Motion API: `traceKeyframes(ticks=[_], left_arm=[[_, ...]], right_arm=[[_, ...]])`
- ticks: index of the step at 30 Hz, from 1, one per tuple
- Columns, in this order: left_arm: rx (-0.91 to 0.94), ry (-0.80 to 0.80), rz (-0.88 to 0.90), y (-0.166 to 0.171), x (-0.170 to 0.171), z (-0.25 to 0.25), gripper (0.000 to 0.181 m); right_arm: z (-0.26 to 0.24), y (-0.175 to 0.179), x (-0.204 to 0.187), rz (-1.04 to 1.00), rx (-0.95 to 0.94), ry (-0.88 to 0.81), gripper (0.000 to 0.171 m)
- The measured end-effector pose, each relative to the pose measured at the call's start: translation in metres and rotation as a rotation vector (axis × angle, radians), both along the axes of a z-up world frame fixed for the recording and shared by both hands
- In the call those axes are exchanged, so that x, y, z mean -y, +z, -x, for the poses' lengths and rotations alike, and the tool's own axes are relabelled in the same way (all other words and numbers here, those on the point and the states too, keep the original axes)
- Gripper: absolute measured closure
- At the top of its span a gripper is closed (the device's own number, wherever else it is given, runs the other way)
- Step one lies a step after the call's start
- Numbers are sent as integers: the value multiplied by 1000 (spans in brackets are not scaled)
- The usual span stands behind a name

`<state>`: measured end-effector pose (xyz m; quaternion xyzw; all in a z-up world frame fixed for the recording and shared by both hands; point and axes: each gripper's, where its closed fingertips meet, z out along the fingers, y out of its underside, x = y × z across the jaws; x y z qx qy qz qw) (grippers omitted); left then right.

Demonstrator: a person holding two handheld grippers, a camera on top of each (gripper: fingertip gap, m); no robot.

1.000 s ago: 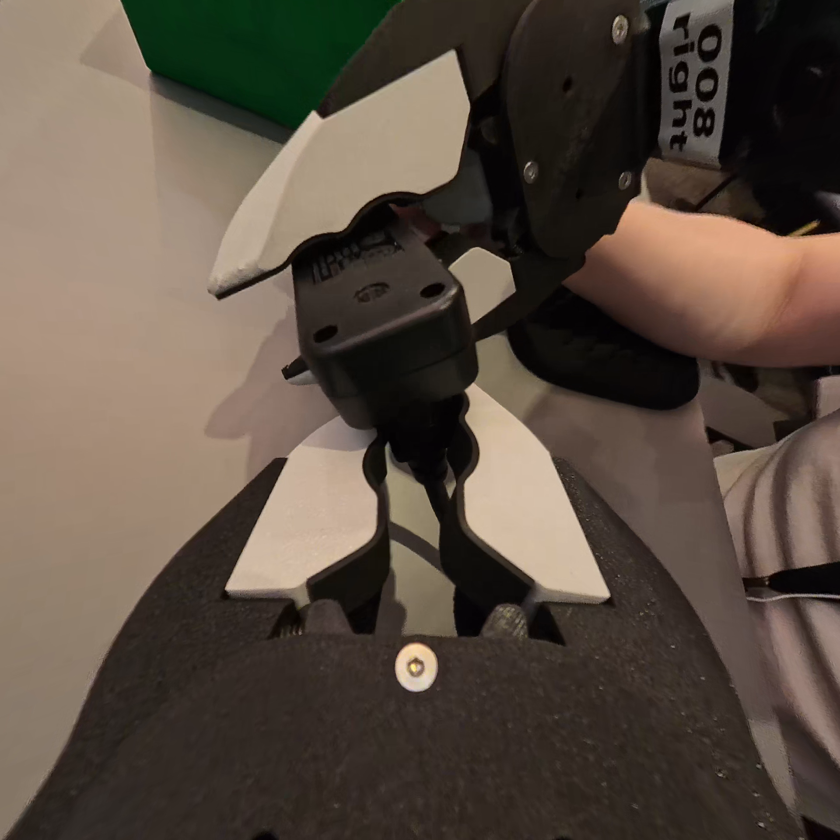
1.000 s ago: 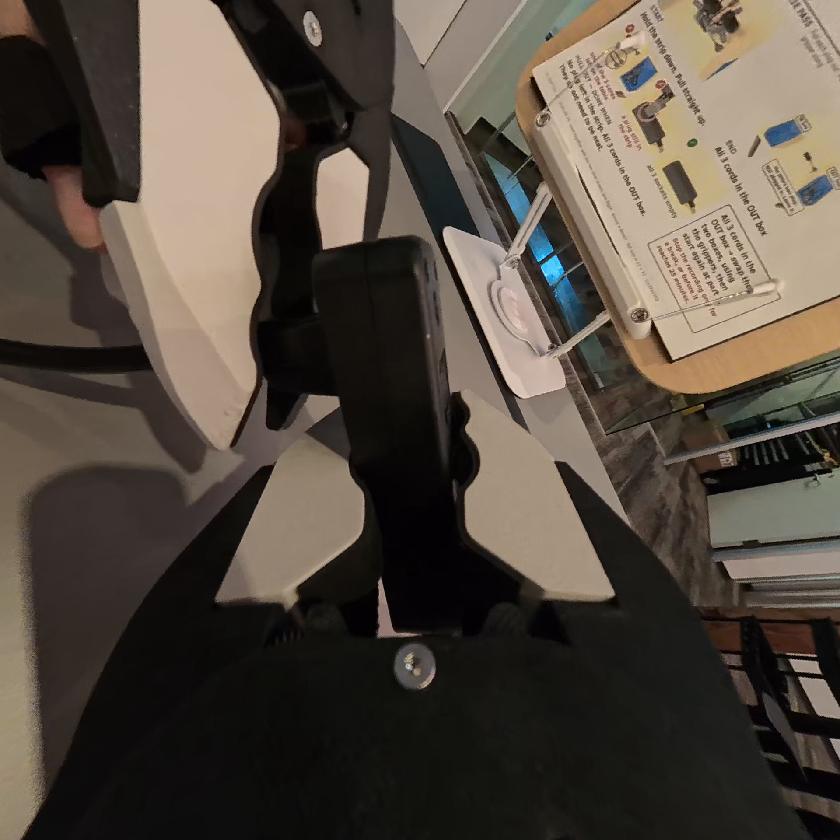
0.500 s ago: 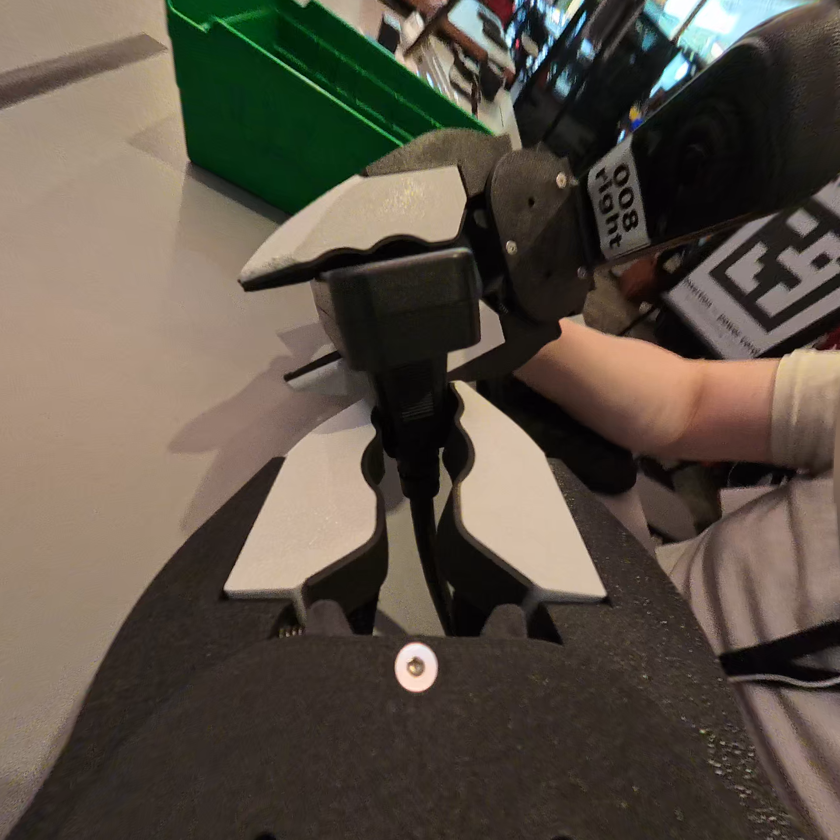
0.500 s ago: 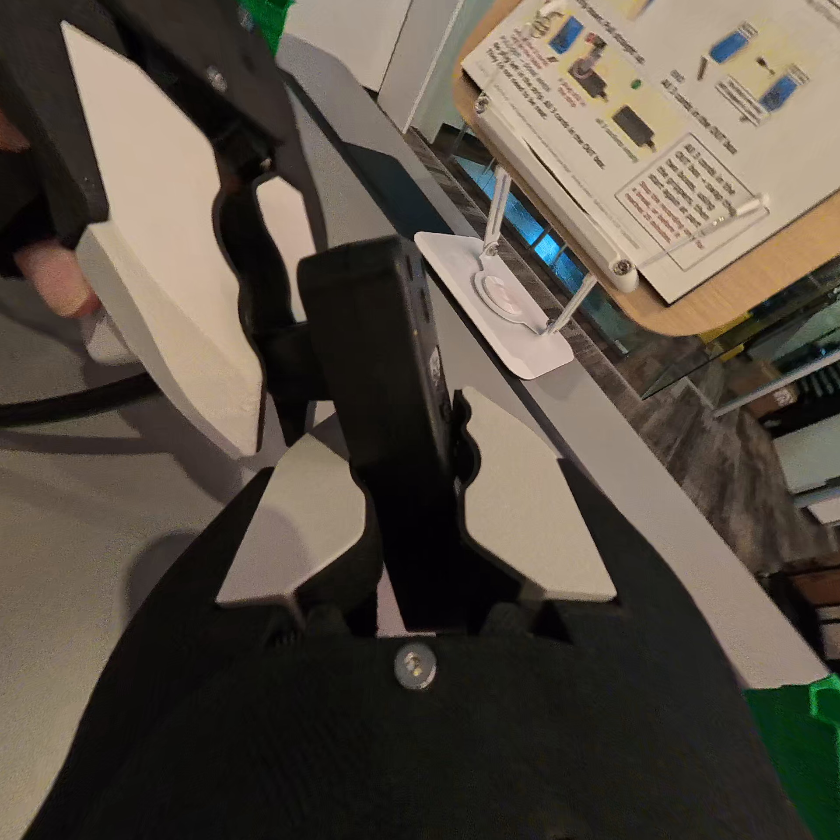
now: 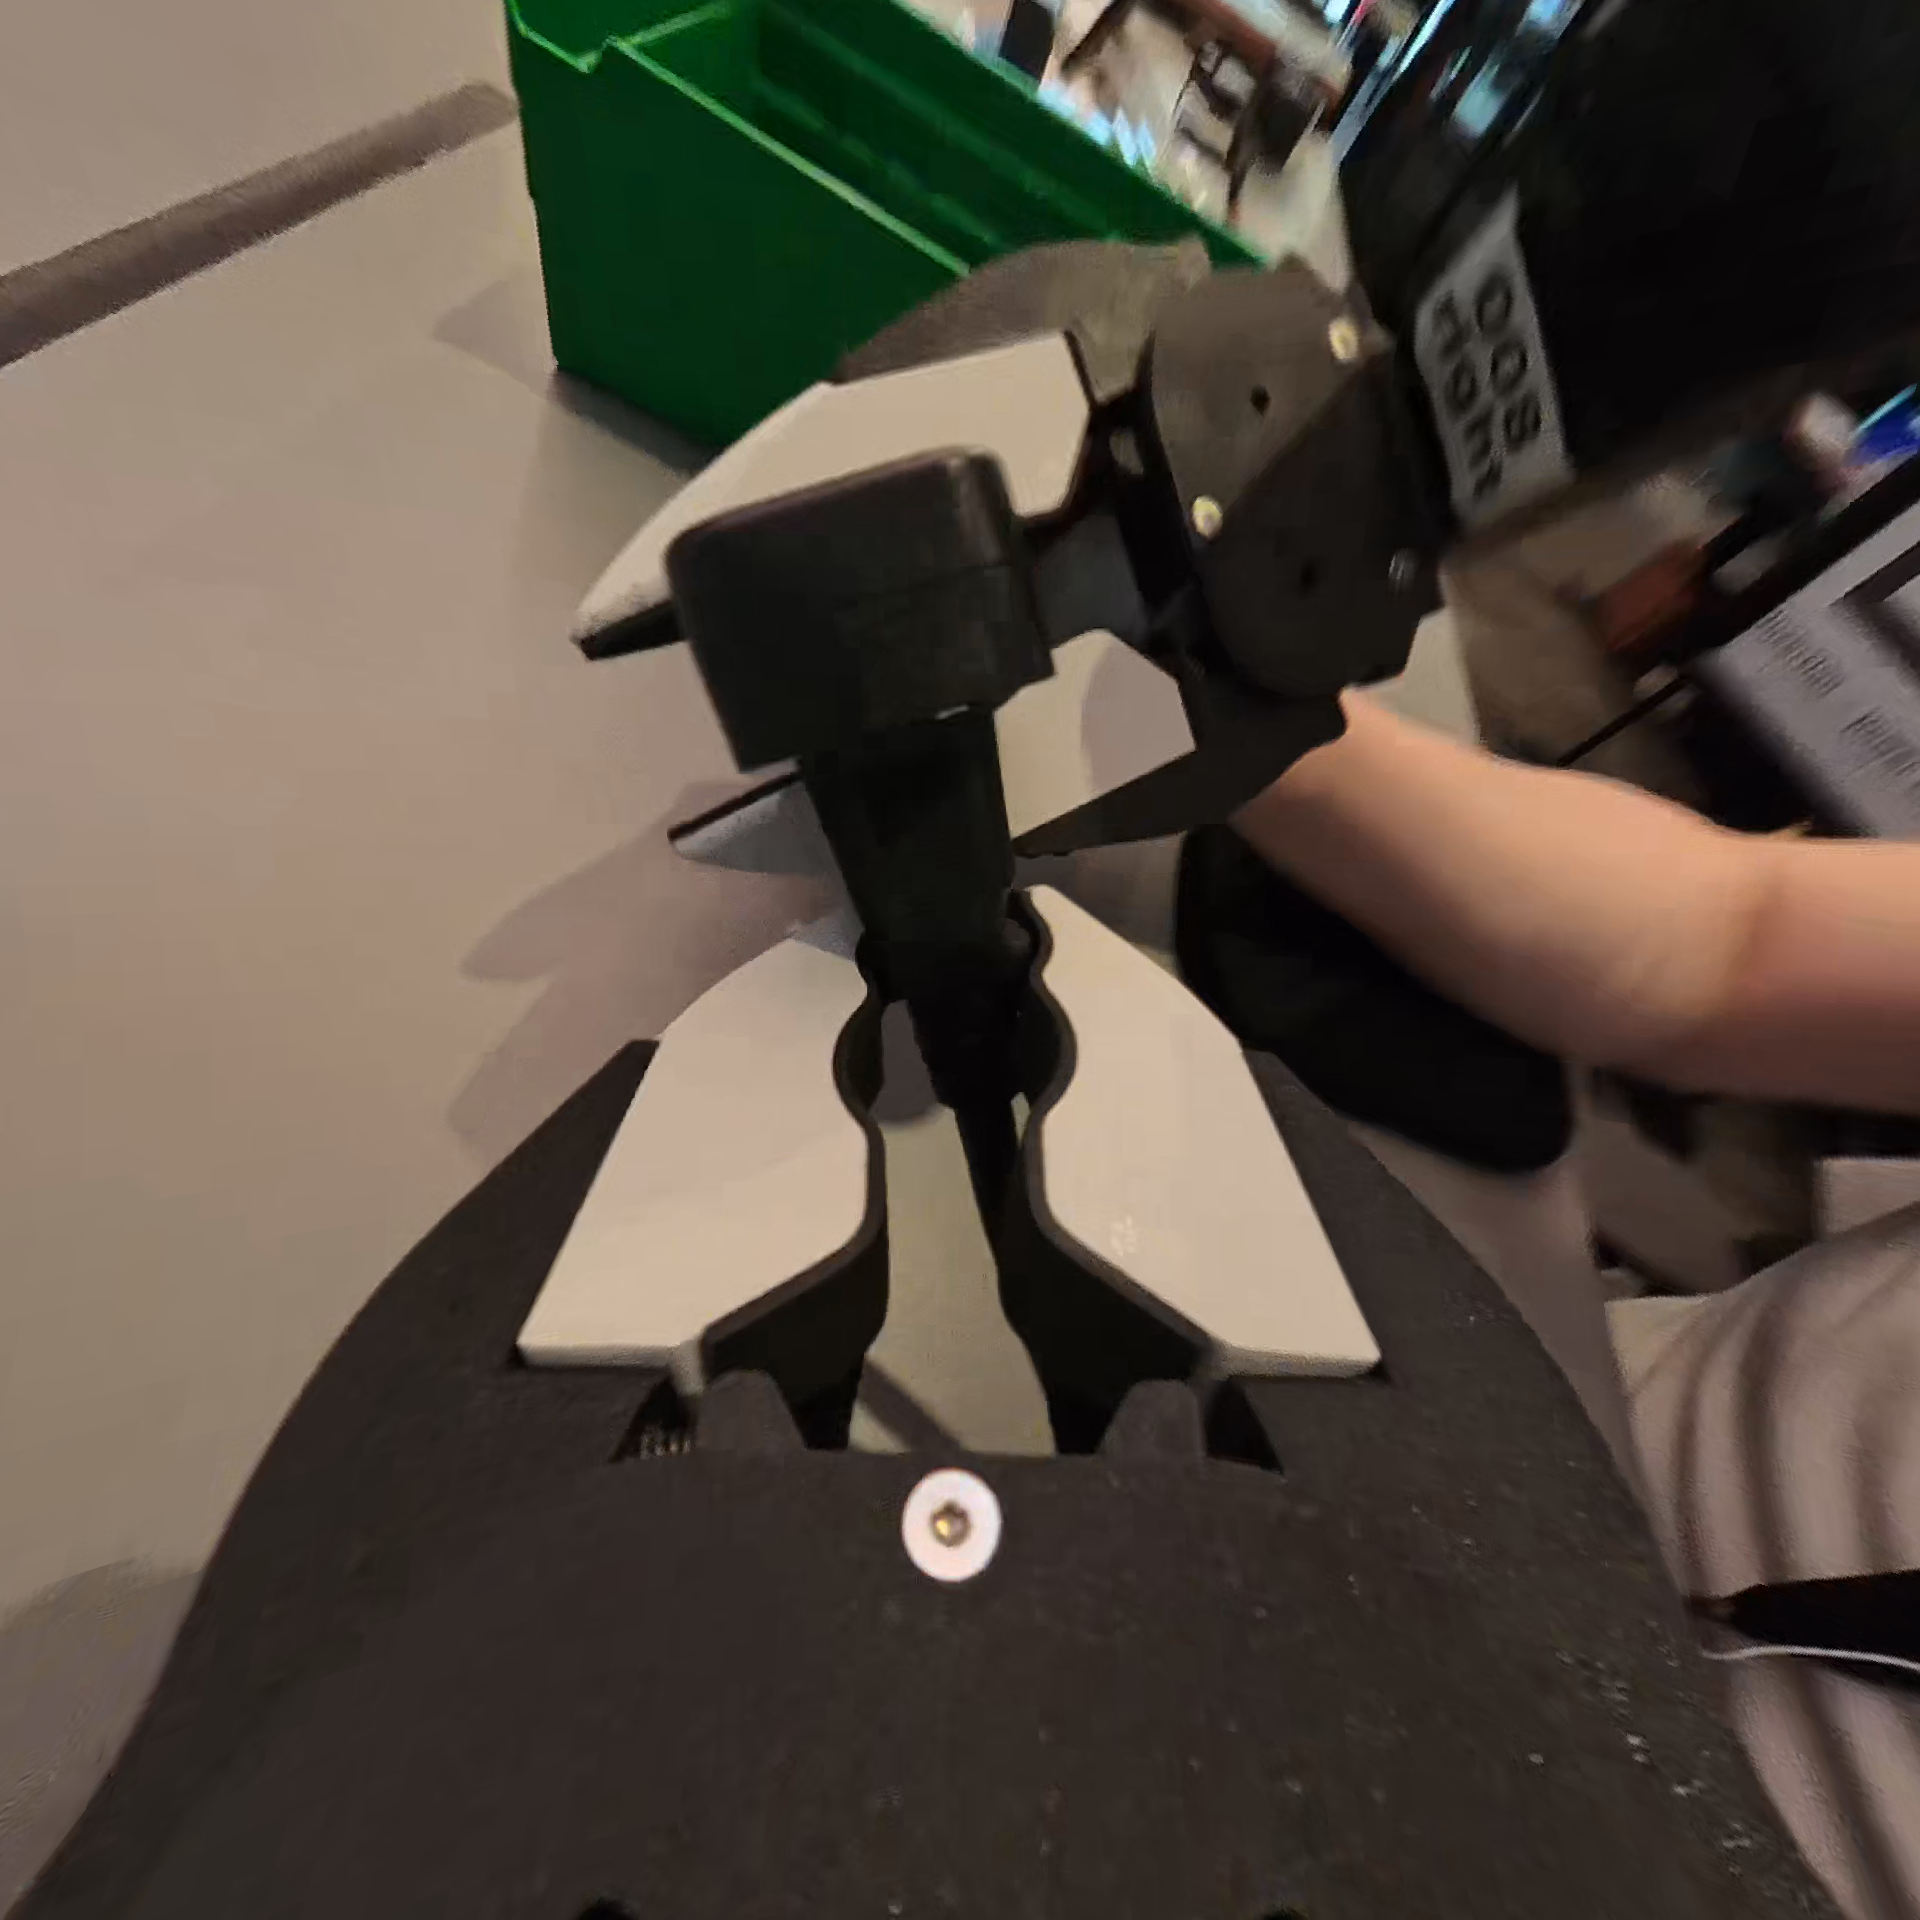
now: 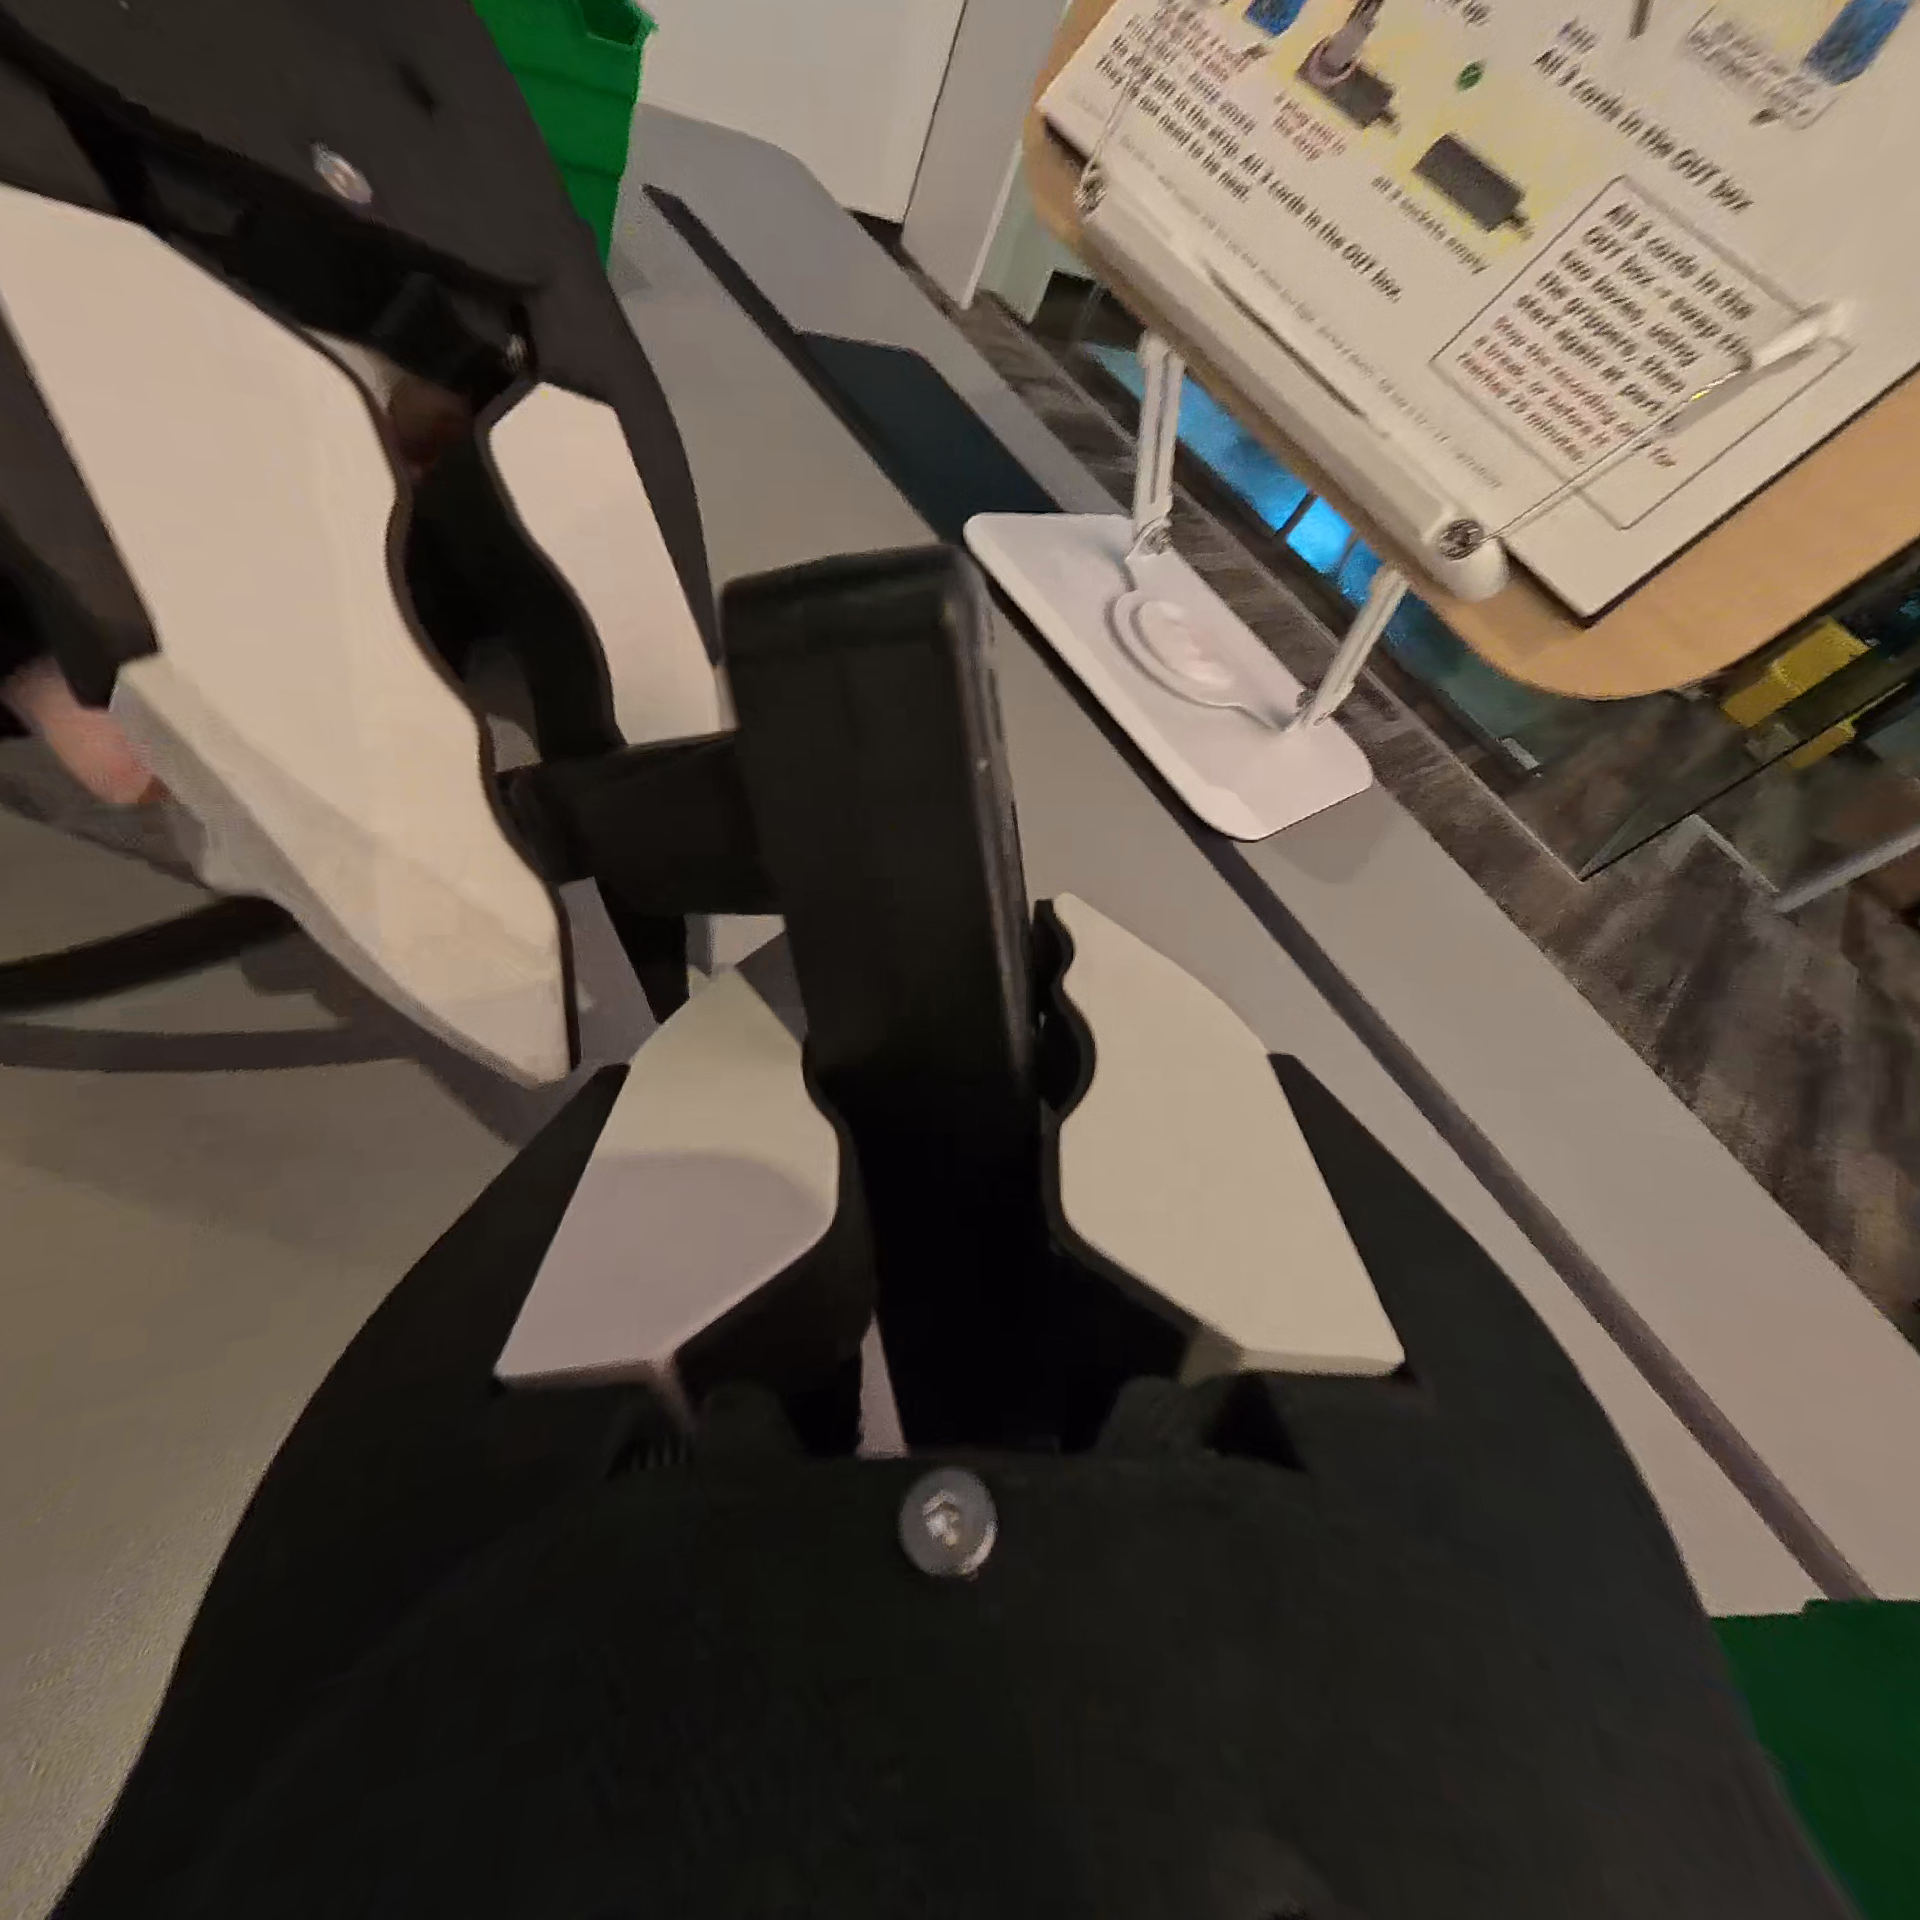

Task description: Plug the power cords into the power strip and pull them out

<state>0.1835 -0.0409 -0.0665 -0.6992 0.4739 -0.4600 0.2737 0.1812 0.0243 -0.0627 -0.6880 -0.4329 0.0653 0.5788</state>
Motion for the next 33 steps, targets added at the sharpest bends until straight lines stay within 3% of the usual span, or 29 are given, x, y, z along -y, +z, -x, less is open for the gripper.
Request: traceKeyframes(ticks=[3, 6, 14, 17, 25, 33], left_arm=[[18, -43, 87, -3, 6, -1, 158], [78, -28, 152, 4, 3, 1, 156], [-34, 3, 15, -8, -1, 0, 160], [-137, 28, -119, -18, -6, 2, 159], [-68, -31, -66, -16, 0, 2, 158], [-173, -112, -157, -21, 8, 7, 155]], right_arm=[[-5, 6, 2, -129, 127, -33, 139], [-4, -1, 3, -119, 156, -38, 139], [-2, -2, 2, -148, 224, -61, 139], [-2, -4, 1, -148, 261, -91, 138], [2, -4, 4, -125, 213, -75, 138], [5, -10, 13, -20, 193, -18, 138]])
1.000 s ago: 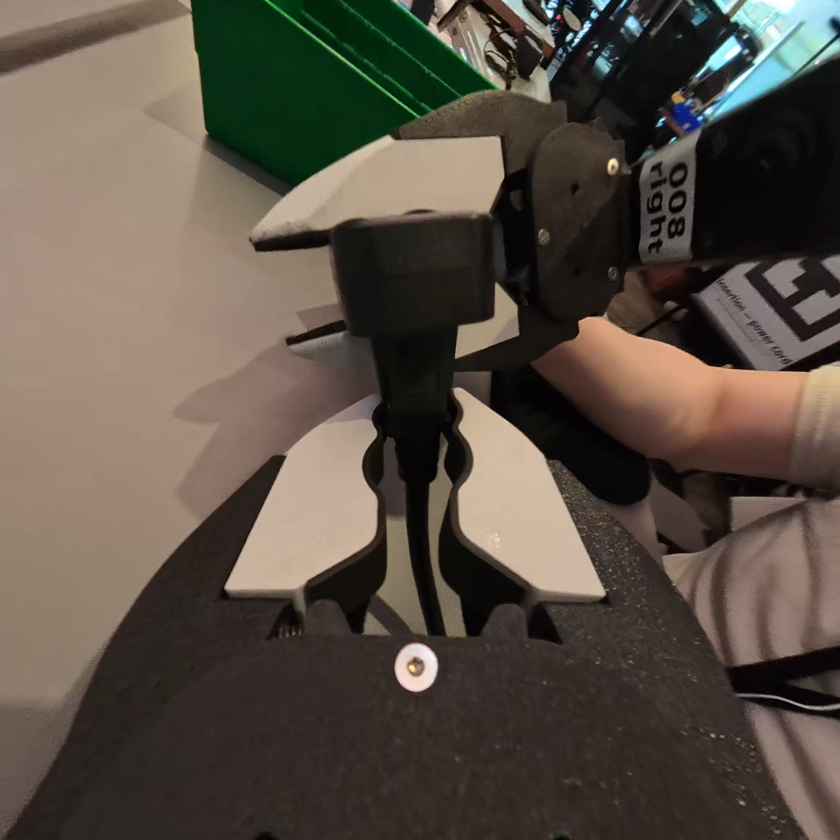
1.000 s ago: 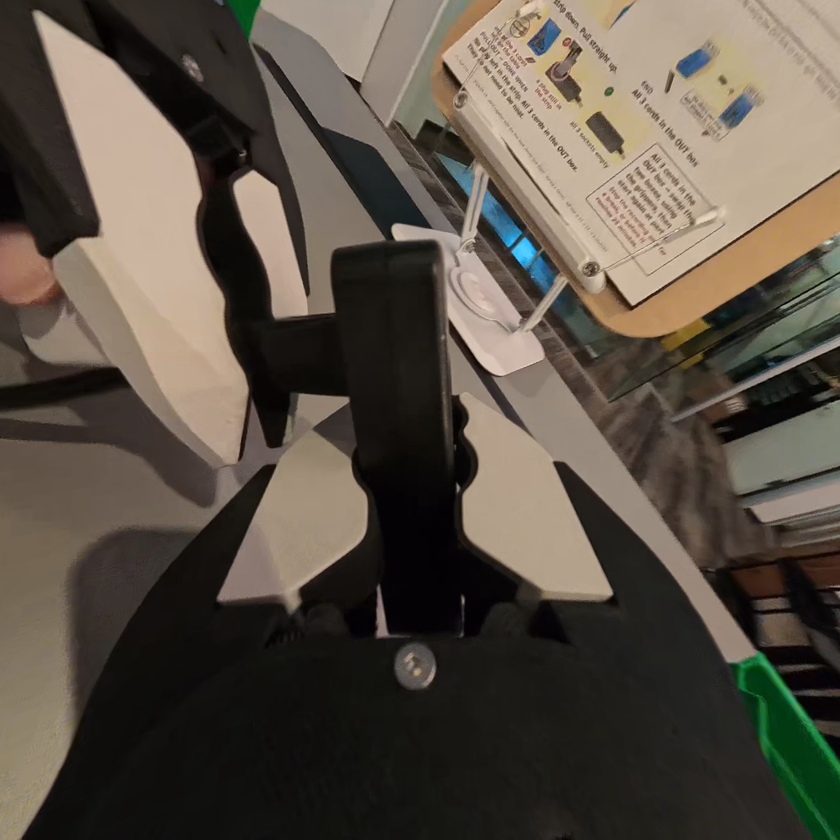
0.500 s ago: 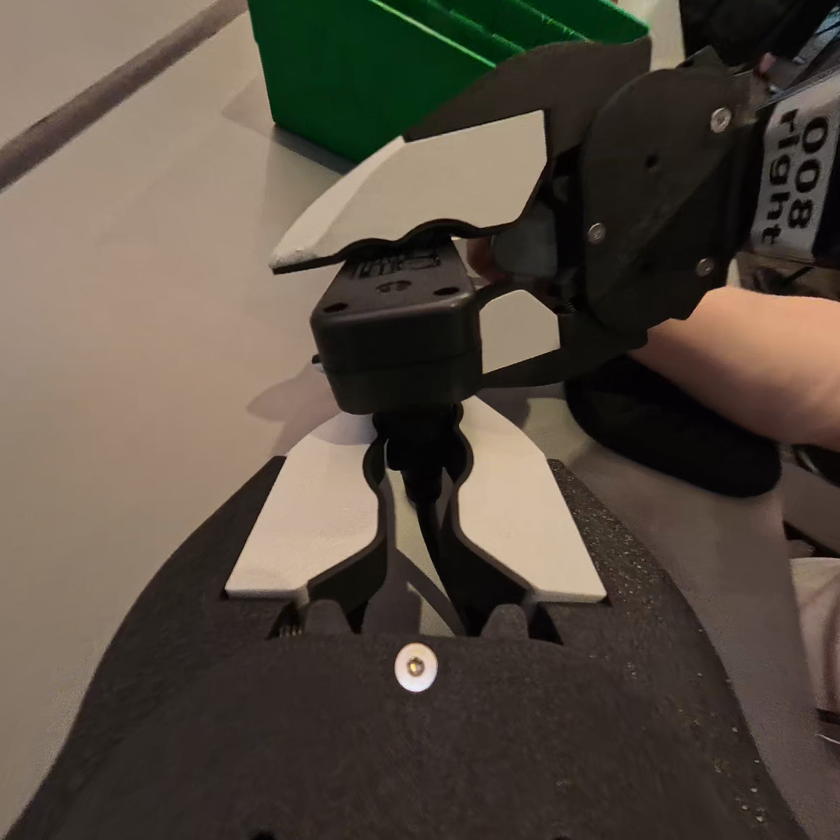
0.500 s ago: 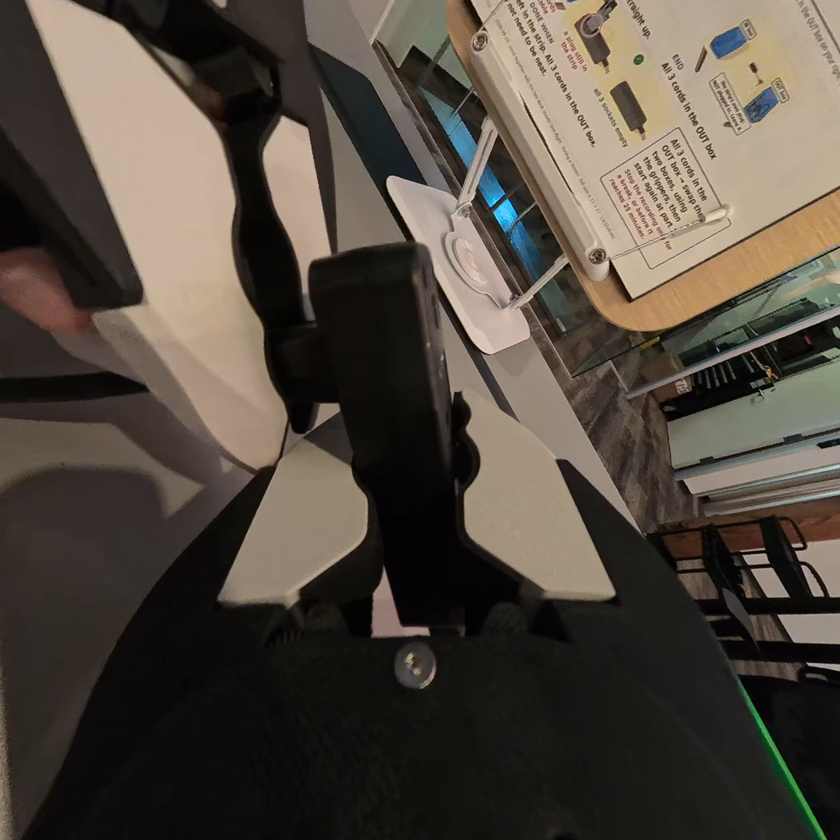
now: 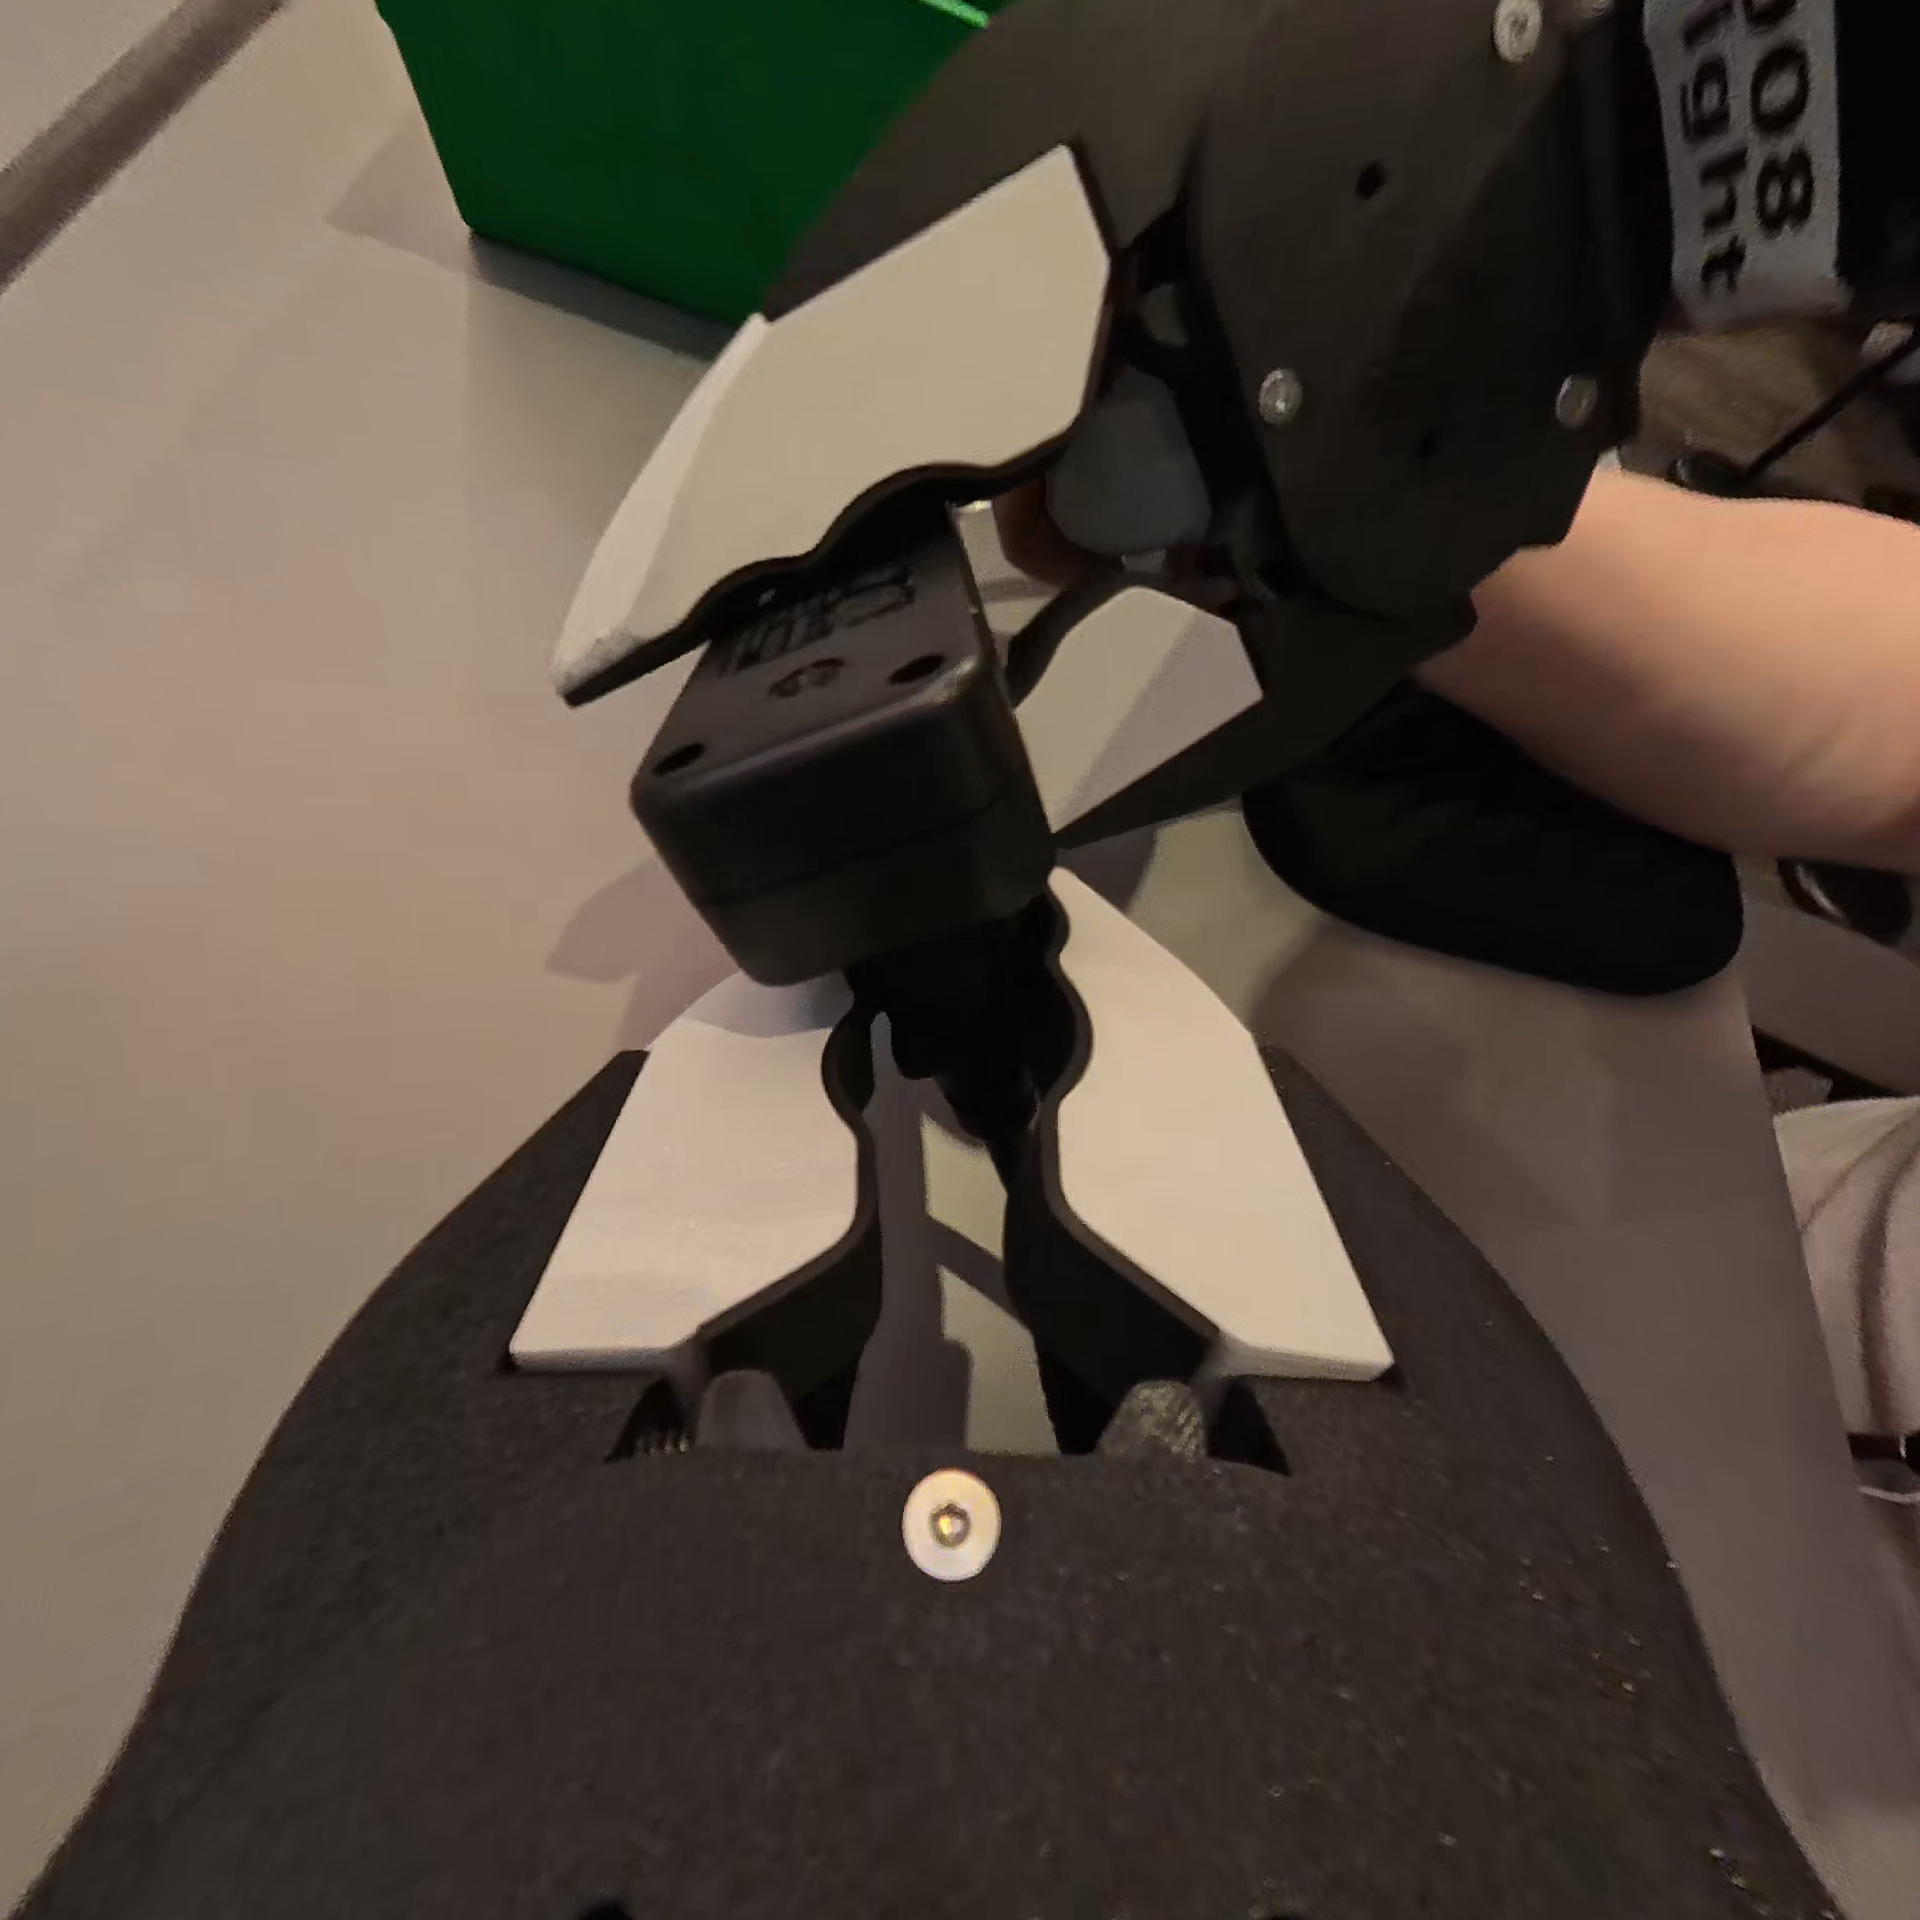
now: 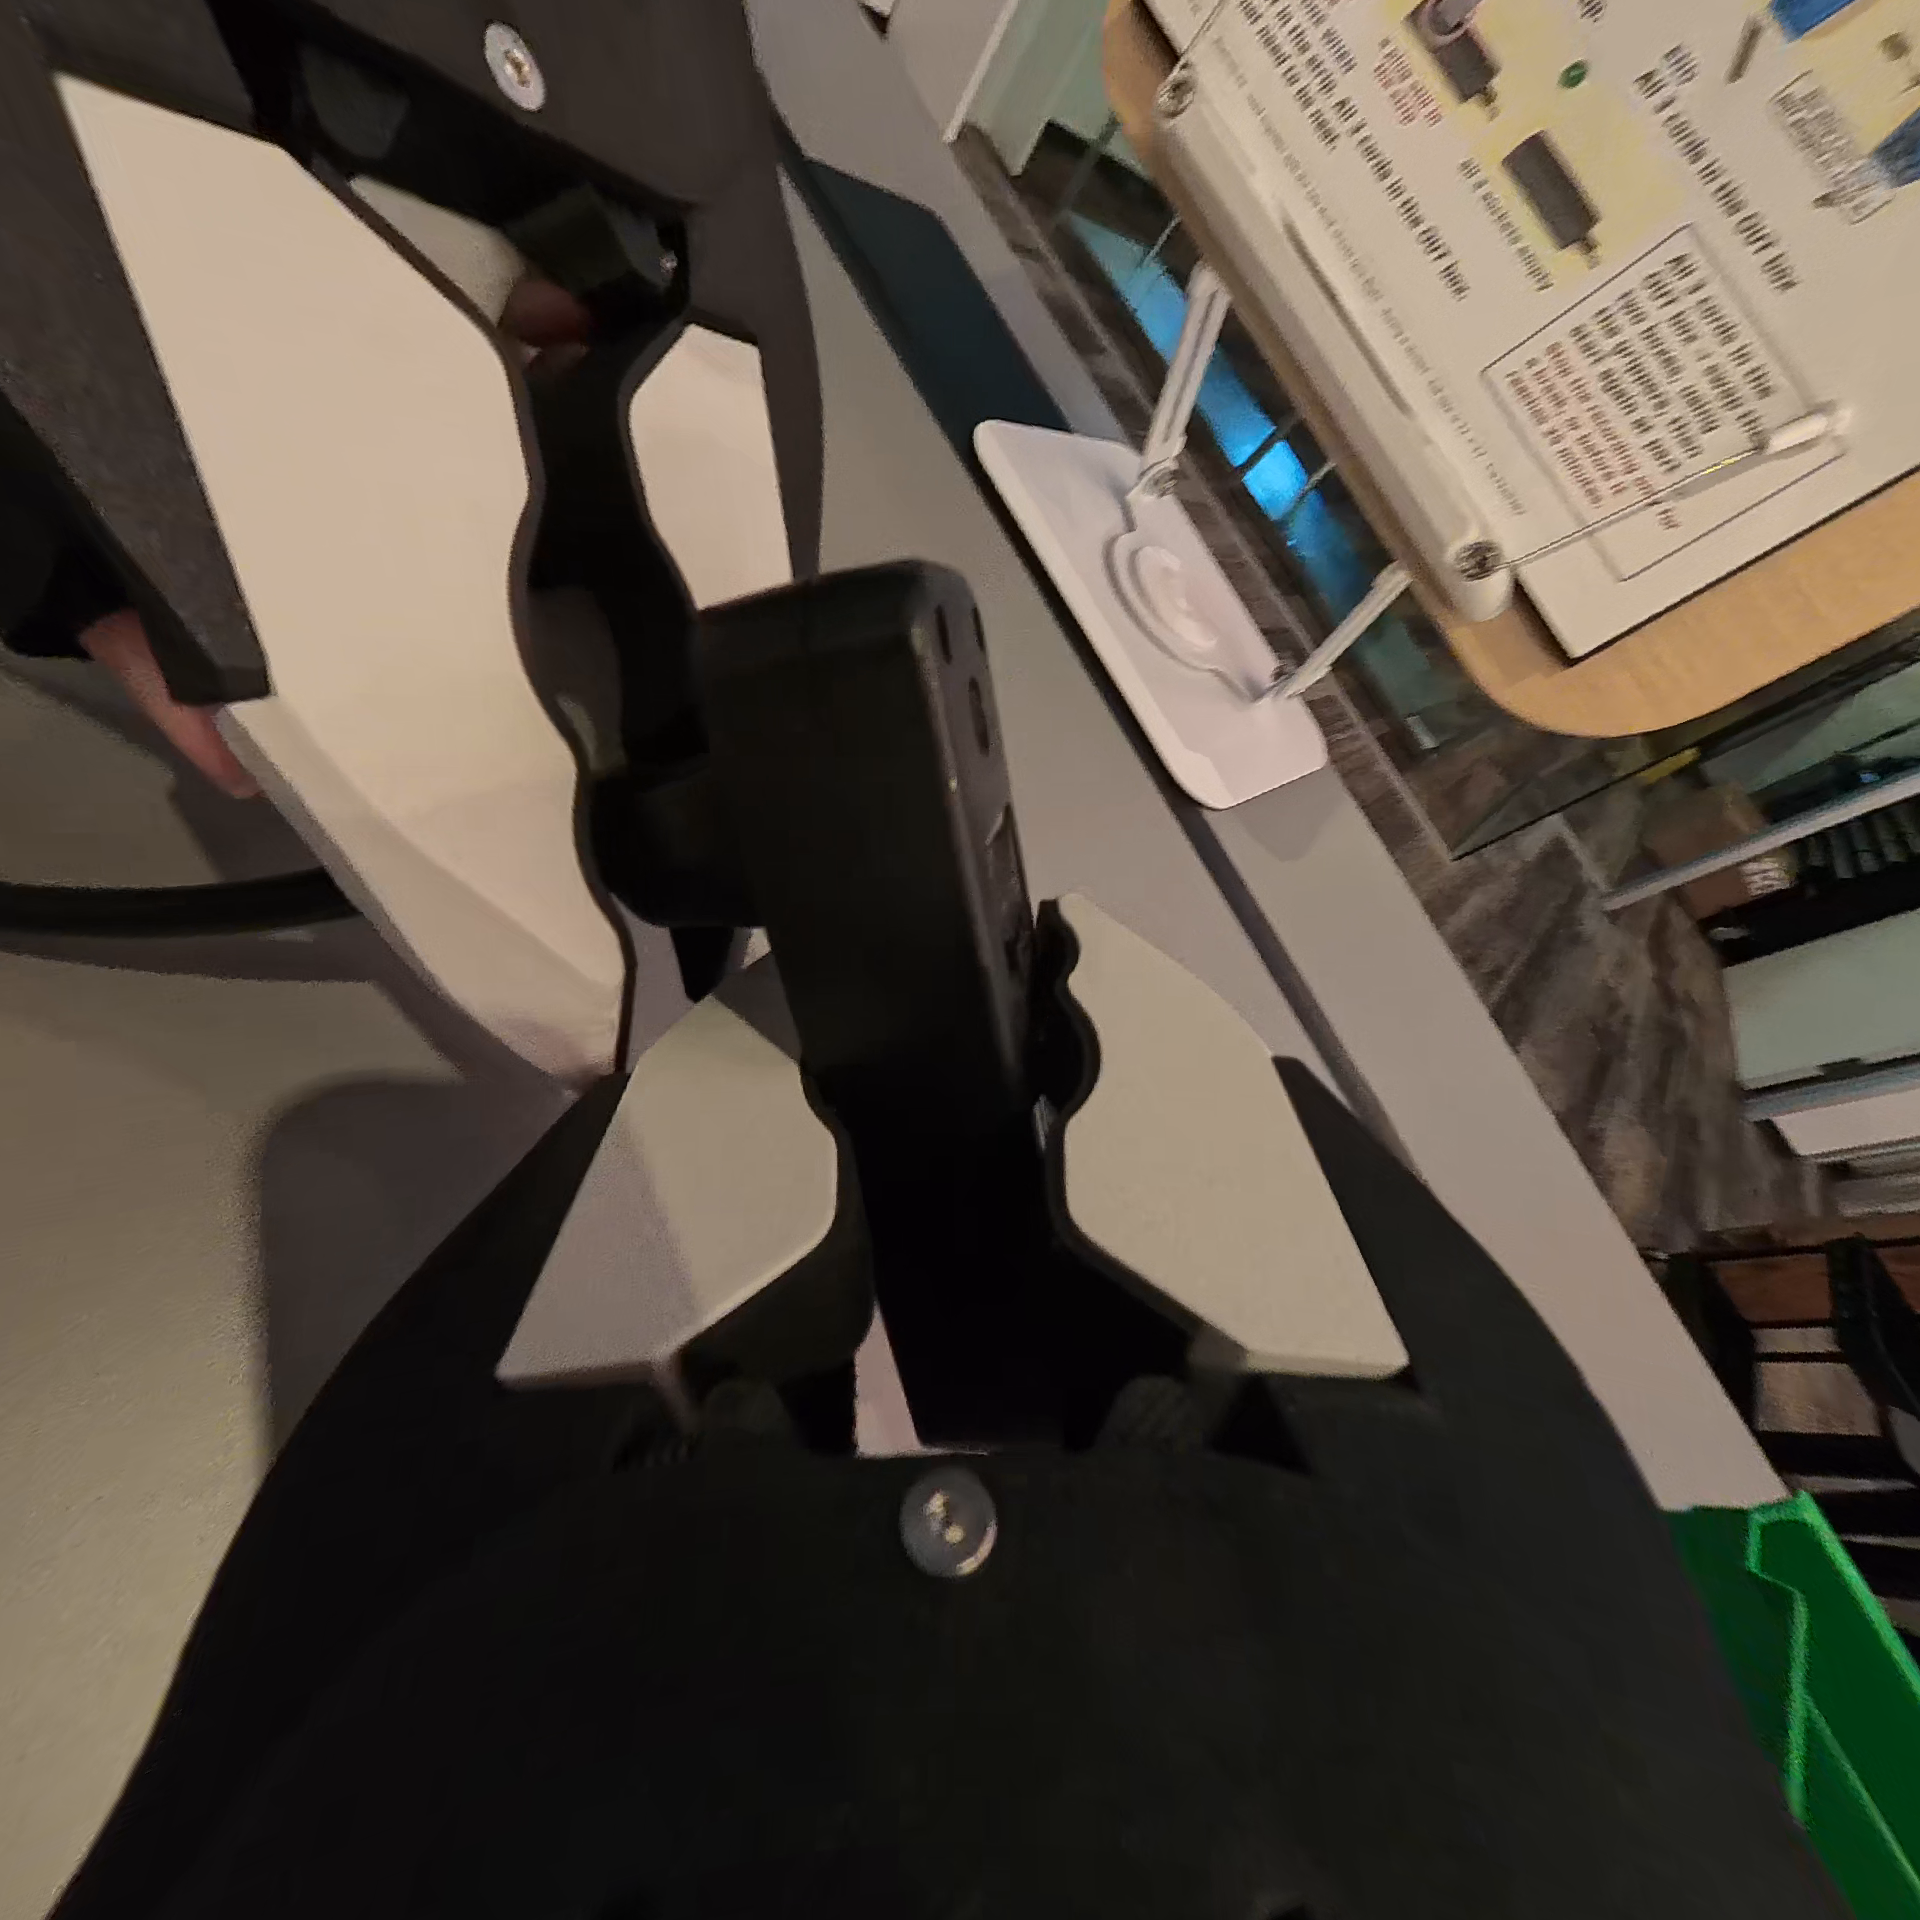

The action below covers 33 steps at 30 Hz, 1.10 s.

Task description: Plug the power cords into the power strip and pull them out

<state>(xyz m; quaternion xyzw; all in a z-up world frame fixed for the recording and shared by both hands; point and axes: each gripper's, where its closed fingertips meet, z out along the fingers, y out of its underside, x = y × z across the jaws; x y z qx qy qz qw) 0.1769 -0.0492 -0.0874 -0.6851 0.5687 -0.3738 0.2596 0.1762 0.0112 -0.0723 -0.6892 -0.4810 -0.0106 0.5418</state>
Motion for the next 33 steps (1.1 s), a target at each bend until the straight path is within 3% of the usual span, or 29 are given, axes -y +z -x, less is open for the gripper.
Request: traceKeyframes(ticks=[9, 12, 21, 29, 33], left_arm=[[-37, -40, -75, -5, 4, -1, 154], [127, 76, 206, 10, -3, -10, 159], [258, 142, 352, 11, -8, -10, 160], [289, 163, 377, 13, -9, -11, 160], [225, 100, 263, 16, -5, -4, 160]], right_arm=[[2, -11, 9, 119, -19, 70, 138], [-6, 0, -2, 41, -57, -31, 138], [-10, 10, -10, -109, 9, -95, 138], [-10, 10, -11, -89, -35, -94, 137], [-4, 9, -7, -63, -64, -57, 138]])
